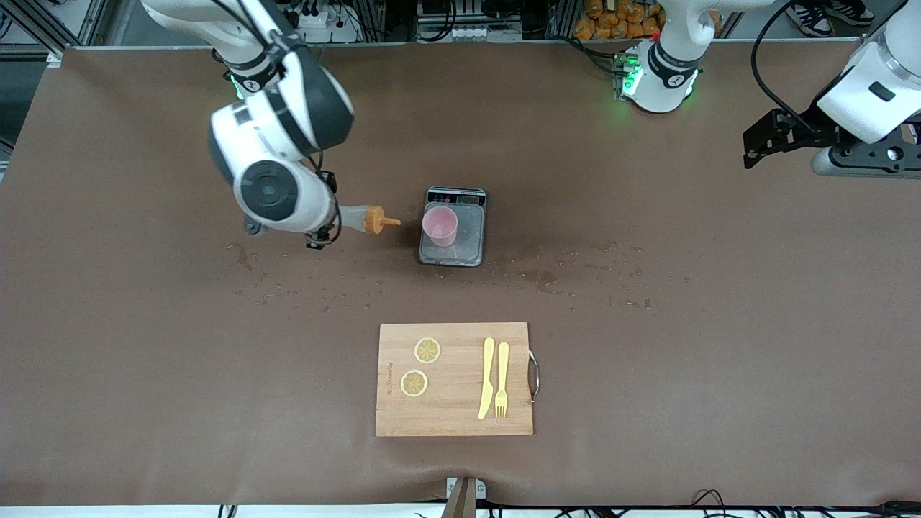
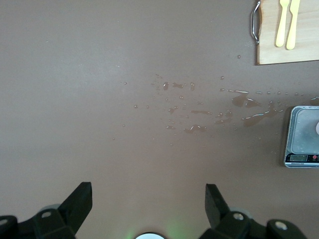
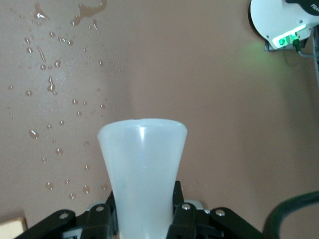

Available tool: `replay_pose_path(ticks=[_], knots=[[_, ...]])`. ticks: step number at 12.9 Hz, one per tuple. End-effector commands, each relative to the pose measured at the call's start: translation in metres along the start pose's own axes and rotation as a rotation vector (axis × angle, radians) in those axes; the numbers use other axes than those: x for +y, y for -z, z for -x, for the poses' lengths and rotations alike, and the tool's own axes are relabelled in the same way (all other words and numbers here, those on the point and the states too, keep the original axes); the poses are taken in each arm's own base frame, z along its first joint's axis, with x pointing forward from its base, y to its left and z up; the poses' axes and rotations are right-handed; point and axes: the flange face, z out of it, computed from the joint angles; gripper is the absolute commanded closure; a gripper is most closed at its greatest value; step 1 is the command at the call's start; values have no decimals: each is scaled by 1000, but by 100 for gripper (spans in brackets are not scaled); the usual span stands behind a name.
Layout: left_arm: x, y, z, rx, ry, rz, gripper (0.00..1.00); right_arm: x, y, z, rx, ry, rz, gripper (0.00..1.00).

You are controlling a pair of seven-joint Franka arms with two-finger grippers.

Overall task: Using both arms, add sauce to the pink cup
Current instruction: 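Move the bottle back away from the cup with the right gripper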

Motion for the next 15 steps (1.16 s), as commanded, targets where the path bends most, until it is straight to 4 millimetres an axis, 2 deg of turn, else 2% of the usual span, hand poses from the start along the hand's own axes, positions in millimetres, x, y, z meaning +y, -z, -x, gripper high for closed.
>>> replay_pose_path(ticks=[1, 4, 7, 9, 11, 15], knots=[[-1, 2, -1, 11, -4, 12, 0, -4, 27, -46, -120, 51, 38, 79], [-2, 2, -1, 11, -3, 12, 0, -17, 43, -92, -241, 111, 66, 79], [-1, 2, -1, 12, -3, 13, 0, -37, 45, -166, -377, 234, 120, 78], [-1, 1, -1, 9, -3, 15, 0, -47, 44, -202, -450, 280, 115, 78], [-3, 1, -1, 9, 1, 16, 0, -60, 34, -233, -515, 328, 102, 78], [-4, 0, 0, 8, 3, 18, 0, -86, -22, -313, -682, 427, 126, 76]])
